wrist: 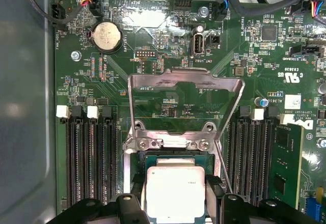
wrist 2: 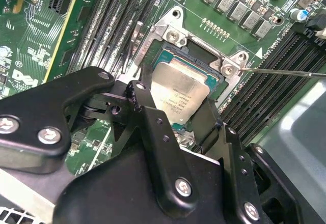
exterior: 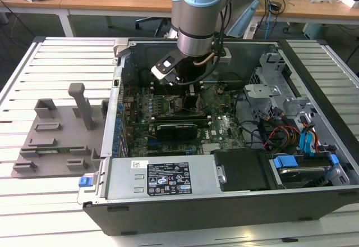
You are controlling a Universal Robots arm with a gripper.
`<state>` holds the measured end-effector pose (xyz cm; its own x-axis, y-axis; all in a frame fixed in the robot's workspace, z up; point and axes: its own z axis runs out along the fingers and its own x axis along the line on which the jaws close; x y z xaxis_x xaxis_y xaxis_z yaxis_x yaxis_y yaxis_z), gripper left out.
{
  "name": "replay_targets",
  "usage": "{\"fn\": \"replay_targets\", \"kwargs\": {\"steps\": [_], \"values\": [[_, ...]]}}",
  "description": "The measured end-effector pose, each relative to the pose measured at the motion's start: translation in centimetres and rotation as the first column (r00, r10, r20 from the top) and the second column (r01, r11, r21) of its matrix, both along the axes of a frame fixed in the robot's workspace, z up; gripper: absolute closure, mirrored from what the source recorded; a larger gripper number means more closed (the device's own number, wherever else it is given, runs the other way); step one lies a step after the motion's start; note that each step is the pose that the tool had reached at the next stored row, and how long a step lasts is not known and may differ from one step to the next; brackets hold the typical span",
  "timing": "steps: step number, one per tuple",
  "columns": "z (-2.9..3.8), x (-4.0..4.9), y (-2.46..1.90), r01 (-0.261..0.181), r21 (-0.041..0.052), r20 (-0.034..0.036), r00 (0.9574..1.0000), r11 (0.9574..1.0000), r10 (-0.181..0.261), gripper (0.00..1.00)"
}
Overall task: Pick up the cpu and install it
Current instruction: 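Place the cpu into insertion slot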
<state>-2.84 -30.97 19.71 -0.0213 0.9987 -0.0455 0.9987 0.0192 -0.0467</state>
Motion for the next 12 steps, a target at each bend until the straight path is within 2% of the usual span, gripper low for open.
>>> {"fn": "replay_targets", "kwargs": {"steps": [3, 4, 8, 12], "values": [[-0.01, 0.01, 0.01, 0.0, 0.0, 0.0003, 1.0, 1.0, 0.0, 0.45], [-0.02, 0.01, 0.02, 0.0, 0.0004, 0.0003, 1.0, 1.0, 0.0, 0.39], [0.03, -0.05, 0.05, 0.0, -0.0007, 0.0005, 1.0, 1.0, 0.0, 0.39], [0.49, -0.1, 0.17, 0.0, -0.0011, 0.0032, 1.0, 1.0, 0.0, 0.39]]}}
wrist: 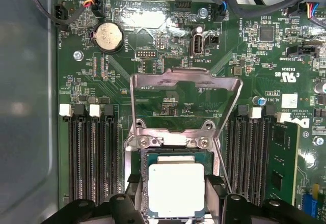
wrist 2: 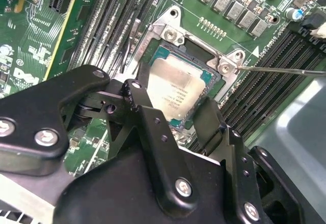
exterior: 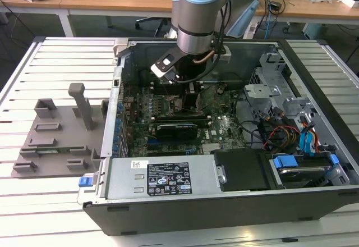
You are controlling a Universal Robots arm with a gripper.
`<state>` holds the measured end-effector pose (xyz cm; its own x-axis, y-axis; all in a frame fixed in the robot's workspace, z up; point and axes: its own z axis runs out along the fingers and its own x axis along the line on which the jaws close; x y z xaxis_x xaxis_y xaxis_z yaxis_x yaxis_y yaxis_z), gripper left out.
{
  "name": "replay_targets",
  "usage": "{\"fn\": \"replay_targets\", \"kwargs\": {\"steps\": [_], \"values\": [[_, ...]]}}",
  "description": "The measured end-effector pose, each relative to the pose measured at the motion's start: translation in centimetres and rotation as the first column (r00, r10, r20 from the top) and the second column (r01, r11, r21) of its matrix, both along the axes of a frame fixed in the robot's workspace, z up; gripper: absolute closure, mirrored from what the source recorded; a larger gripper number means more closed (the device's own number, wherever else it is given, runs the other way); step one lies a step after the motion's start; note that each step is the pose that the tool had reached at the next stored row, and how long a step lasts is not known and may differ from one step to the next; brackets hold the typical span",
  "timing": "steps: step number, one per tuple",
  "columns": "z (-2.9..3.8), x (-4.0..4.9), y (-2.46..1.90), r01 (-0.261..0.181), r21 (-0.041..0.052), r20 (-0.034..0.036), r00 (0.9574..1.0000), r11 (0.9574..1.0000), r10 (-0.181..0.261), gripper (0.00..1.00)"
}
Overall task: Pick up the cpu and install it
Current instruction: 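Place the cpu into insertion slot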
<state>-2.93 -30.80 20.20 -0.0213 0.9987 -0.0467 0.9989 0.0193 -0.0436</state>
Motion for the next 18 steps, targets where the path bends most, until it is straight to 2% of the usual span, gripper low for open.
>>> {"fn": "replay_targets", "kwargs": {"steps": [11, 18], "values": [[-0.07, -0.01, -0.02, 0.0, -0.0035, -0.0002, 1.0, 1.0, 0.0, 0.39], [-0.33, -0.19, 0.0, 0.0, -0.0021, -0.0002, 1.0, 1.0, 0.0, 0.39]]}}
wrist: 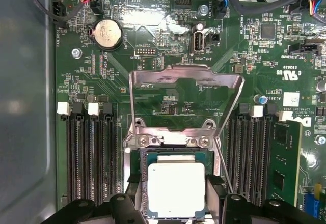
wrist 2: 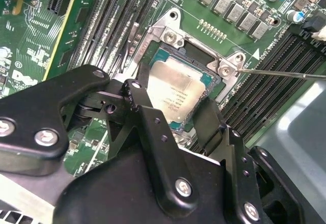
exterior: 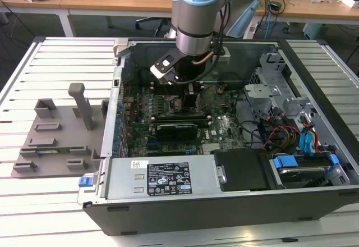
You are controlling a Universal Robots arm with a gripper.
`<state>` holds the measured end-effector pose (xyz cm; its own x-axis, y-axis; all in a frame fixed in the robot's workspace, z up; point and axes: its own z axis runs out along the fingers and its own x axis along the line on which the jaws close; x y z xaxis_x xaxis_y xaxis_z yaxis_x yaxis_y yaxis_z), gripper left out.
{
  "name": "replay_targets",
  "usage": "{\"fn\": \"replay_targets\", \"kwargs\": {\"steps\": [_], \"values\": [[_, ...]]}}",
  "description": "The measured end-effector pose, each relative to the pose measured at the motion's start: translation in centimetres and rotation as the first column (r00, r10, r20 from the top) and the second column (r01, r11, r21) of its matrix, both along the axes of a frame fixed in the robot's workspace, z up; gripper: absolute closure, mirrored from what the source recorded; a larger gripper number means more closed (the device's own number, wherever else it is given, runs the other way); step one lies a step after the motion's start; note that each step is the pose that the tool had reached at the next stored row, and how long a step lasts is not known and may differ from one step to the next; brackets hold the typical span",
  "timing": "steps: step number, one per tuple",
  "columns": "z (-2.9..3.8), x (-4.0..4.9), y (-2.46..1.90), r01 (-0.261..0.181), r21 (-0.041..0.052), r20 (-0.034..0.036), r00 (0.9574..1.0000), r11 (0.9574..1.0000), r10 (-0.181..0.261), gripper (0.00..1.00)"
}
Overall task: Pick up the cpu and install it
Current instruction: 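Place the cpu into insertion slot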
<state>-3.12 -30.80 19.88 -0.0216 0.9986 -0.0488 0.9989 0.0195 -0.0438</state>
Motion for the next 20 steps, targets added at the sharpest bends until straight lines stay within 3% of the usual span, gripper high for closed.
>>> {"fn": "replay_targets", "kwargs": {"steps": [11, 20], "values": [[0.09, -0.18, 0.11, 0.0, 0.0046, 0.001, 1.0, 1.0, 0.0, 0.39], [1.35, -0.18, 0.13, 0.0, 0.0044, 0.0009, 1.0, 1.0, 0.0, 0.39]]}}
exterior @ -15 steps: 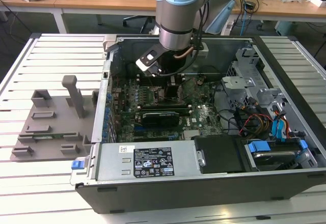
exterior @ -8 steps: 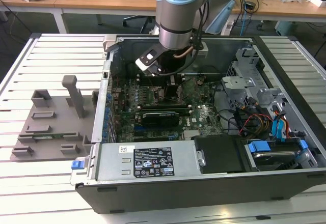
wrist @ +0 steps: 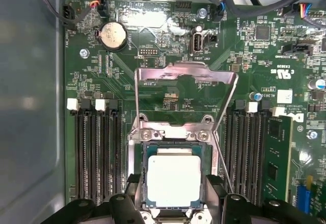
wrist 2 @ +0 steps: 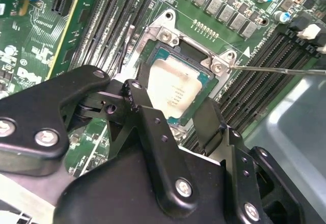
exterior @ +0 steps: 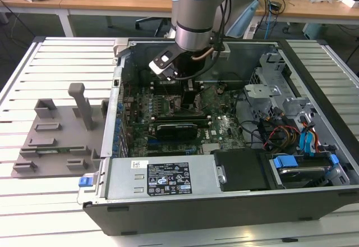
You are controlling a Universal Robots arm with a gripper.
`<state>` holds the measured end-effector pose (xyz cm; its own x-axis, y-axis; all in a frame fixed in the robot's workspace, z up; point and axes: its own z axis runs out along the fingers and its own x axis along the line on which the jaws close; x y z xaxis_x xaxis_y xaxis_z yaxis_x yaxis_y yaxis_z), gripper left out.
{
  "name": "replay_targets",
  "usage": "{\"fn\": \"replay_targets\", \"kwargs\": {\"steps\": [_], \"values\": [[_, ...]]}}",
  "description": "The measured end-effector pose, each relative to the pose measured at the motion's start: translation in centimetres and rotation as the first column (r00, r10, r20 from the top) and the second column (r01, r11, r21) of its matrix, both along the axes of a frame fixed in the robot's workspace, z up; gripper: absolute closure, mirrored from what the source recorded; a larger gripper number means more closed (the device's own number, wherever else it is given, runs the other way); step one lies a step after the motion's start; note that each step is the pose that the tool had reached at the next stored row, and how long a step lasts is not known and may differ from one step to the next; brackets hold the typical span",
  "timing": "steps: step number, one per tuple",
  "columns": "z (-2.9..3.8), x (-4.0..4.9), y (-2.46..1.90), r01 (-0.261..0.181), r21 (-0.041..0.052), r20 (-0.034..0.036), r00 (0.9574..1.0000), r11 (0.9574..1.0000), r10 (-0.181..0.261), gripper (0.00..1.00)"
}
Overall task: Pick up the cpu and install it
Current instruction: 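Place the cpu into insertion slot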
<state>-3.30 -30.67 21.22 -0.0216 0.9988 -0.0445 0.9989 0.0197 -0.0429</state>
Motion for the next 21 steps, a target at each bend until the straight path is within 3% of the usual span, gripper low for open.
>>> {"fn": "replay_targets", "kwargs": {"steps": [3, 4, 5, 6, 7, 9, 10, 12, 21], "values": [[0.29, 0.0, 0.19, 0.0, 0.0001, 0.0, 1.0, 1.0, 0.0, 0.4], [0.35, 0.01, 0.23, 0.0, 0.0, 0.0, 1.0, 1.0, 0.0, 0.47], [0.35, 0.01, 0.23, 0.0, 0.0, 0.0, 1.0, 1.0, 0.0, 0.47], [0.35, 0.0, 0.23, 0.0, 0.0001, 0.0, 1.0, 1.0, 0.0, 0.59], [0.36, 0.0, 0.23, 0.0, 0.0, 0.0, 1.0, 1.0, 0.0, 0.59], [0.35, 0.0, 0.24, 0.0, 0.0, 0.0, 1.0, 1.0, 0.0, 0.77], [0.35, 0.0, 0.24, 0.0, 0.0, 0.0, 1.0, 1.0, 0.0, 0.77], [0.36, 0.0, 0.24, 0.0, 0.0, 0.0, 1.0, 1.0, 0.0, 0.89], [0.13, 0.0, 0.2, 0.0, 0.0001, 0.0, 1.0, 1.0, 0.0, 0.89]]}}
